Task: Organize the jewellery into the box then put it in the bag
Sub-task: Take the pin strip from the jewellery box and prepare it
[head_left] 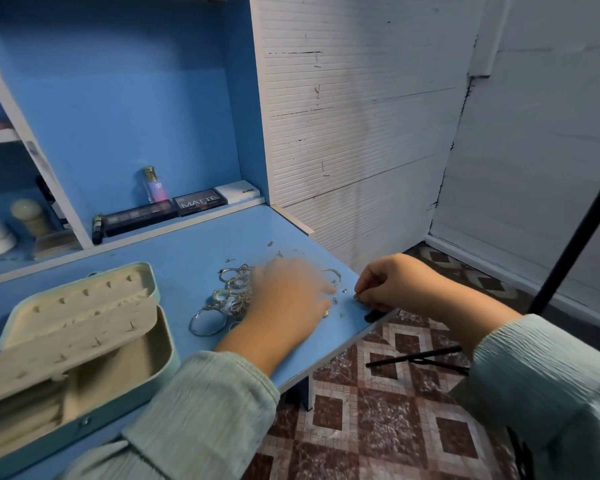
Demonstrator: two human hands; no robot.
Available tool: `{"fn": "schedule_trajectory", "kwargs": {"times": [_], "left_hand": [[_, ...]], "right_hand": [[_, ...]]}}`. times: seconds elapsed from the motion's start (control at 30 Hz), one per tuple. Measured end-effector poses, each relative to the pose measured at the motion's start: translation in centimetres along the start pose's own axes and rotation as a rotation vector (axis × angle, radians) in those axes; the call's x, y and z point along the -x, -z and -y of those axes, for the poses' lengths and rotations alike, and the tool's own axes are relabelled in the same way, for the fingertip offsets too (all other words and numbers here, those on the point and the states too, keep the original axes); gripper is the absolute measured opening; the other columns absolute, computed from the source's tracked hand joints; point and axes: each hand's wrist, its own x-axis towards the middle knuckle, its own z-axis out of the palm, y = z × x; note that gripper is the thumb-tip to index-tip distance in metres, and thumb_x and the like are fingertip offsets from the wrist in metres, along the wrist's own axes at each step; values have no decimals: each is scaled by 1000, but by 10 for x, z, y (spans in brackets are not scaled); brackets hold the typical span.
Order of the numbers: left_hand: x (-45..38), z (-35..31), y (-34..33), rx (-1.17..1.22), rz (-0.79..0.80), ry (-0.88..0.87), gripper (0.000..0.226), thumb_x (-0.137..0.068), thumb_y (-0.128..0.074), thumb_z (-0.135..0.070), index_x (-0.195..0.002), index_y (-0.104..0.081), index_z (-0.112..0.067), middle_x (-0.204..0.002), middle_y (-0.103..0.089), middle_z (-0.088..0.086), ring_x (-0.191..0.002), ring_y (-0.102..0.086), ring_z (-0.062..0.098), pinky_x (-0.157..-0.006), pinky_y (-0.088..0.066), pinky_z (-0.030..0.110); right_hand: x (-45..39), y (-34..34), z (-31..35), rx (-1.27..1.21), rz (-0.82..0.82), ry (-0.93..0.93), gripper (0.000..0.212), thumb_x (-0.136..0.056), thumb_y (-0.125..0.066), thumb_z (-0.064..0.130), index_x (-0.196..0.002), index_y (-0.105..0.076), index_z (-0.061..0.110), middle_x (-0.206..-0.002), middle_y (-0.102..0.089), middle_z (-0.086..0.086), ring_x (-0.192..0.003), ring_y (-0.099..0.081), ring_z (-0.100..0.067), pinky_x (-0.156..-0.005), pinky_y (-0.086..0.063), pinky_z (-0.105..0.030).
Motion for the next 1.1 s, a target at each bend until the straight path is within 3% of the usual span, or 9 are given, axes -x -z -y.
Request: {"fn": "schedule_trajectory", "kwargs": {"times": [0.13,0.4,0.6,0.7,0.77,0.93,1.1], "left_hand": [[3,-9,0,-4,31,-47,27,-93,-44,-50,-118,-55,-48,-127,-37,-18,-125,-23,11,-100,-4,36],[4,-13,-5,-48,26,-66,23,-93,-44,-50,-111,-59,-49,-126,-37,-18,-123,-24,12,-93,0,36],[1,-16,-7,-83,22,-67,22,-95,-43,-45,-107,-61,-44,-124,-39,-16,-121,-27,12,-91,-3,37],[2,-17,-10,-101,3,-62,23,-97,-39,-43,-109,-58,-39,-127,-40,-14,-121,-29,13,-95,-8,37],[4,-16,-8,-94,-18,-43,24,-98,-36,-43,-112,-55,-38,-128,-39,-14,-123,-29,13,-98,-9,37],[12,-6,2,-63,-82,15,24,-98,-32,-45,-114,-49,-39,-127,-40,-17,-122,-30,11,-96,-10,34],[30,11,15,-67,-146,77,23,-98,-29,-47,-111,-47,-39,-120,-43,-18,-118,-32,11,-91,-9,33]], "right_hand": [[1,-5,-4,-48,-35,-3,14,-81,-69,11,-74,-66,23,-75,-69,0,-71,-66,-16,-79,-57,-36],[1,-10,-6,37,-67,40,6,-84,-65,17,-85,-66,22,-88,-68,2,-83,-65,-16,-82,-55,-33],[2,-12,-4,99,-91,55,8,-85,-62,17,-87,-64,25,-86,-63,8,-79,-59,-9,-66,-47,-17],[6,-15,-4,72,-115,57,15,-88,-58,15,-98,-65,22,-87,-62,6,-73,-58,-11,-61,-46,-19],[8,-18,-2,31,-126,62,19,-90,-54,13,-103,-63,24,-77,-55,9,-61,-51,-10,-54,-43,-19],[15,-22,13,-40,-111,112,23,-91,-50,12,-88,-64,31,-59,-45,5,-49,-37,-10,-44,-32,-13],[23,-29,42,-193,-68,138,22,-90,-53,11,-84,-67,27,-71,-62,-2,-59,-54,-12,-46,-39,-11]]}}
